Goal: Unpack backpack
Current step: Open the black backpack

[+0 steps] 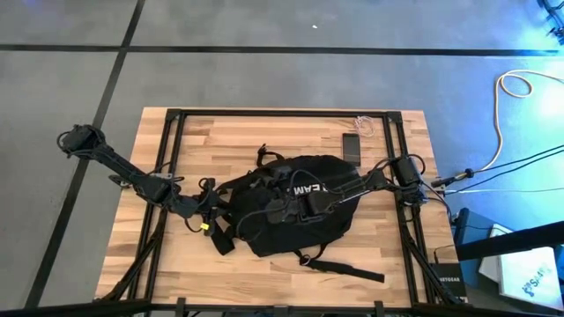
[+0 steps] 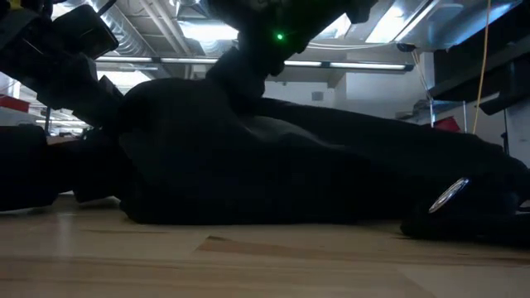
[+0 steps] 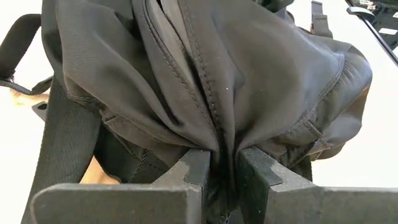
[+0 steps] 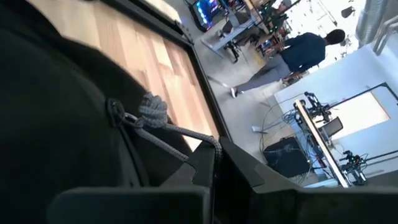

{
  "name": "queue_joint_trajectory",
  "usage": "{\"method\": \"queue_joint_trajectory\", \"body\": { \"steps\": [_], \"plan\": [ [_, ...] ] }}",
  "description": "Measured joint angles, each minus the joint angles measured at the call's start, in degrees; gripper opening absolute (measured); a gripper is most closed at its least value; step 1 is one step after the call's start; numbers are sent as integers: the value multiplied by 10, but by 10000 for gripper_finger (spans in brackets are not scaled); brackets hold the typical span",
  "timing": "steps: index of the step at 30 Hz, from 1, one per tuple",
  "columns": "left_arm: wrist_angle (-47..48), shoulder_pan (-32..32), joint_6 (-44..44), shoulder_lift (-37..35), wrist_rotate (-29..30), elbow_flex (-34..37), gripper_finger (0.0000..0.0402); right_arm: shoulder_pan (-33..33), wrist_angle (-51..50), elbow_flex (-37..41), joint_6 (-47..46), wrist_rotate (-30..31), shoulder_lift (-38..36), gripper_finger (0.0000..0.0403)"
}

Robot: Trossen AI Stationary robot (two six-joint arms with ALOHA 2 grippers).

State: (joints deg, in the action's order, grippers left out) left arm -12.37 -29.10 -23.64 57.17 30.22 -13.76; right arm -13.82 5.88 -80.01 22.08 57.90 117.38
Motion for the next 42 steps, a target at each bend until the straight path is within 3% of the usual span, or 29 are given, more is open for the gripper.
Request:
{"method": "queue_joint_trajectory", "body": {
  "steps": [6, 13, 28, 42],
  "plan": [
    [41, 0, -21, 0, -6, 0, 38, 0, -54, 0, -22, 45, 1, 0],
    [99, -1, -75, -1, -21, -1, 38, 0, -101, 0, -54, 53, 1, 0],
    [132, -1, -139, -1, -74, -2, 38, 0, -226, -1, -142, 103, 1, 0],
    [134, -1, -139, 0, -97, -1, 38, 3, -461, 0, -345, 124, 1, 0]
  ]
}}
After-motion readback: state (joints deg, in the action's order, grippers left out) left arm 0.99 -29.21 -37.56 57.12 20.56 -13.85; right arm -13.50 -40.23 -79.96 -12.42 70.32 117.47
